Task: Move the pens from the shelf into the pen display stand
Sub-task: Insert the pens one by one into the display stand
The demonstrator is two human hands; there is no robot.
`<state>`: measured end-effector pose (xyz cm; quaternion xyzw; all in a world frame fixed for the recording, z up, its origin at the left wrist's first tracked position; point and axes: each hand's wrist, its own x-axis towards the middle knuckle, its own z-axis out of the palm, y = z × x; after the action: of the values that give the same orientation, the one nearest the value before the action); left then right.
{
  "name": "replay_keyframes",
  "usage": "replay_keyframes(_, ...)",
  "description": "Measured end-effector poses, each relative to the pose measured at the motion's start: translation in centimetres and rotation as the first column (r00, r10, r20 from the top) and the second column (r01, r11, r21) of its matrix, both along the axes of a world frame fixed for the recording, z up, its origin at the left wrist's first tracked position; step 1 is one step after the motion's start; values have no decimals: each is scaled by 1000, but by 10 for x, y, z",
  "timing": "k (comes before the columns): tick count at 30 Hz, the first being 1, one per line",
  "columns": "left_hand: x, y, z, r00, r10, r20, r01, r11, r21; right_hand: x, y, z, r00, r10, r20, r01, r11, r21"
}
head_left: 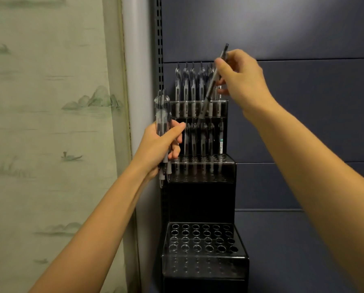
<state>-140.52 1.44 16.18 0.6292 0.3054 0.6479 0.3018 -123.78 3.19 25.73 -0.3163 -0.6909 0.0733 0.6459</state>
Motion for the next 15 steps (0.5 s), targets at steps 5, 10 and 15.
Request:
replay_keyframes(5, 0, 2, -2, 999, 25, 25, -26, 999, 28, 13, 21, -27, 963, -166, 211, 172, 985, -12)
replay_keyframes(10, 2, 4, -2, 999, 31, 44, -32, 999, 39, 16, 29, -47, 955, -180, 235, 197, 979, -52)
replay_keyframes(15, 5, 5, 0, 998, 25, 59, -27, 999, 37, 13, 35, -55, 949, -175, 262, 201, 976, -77)
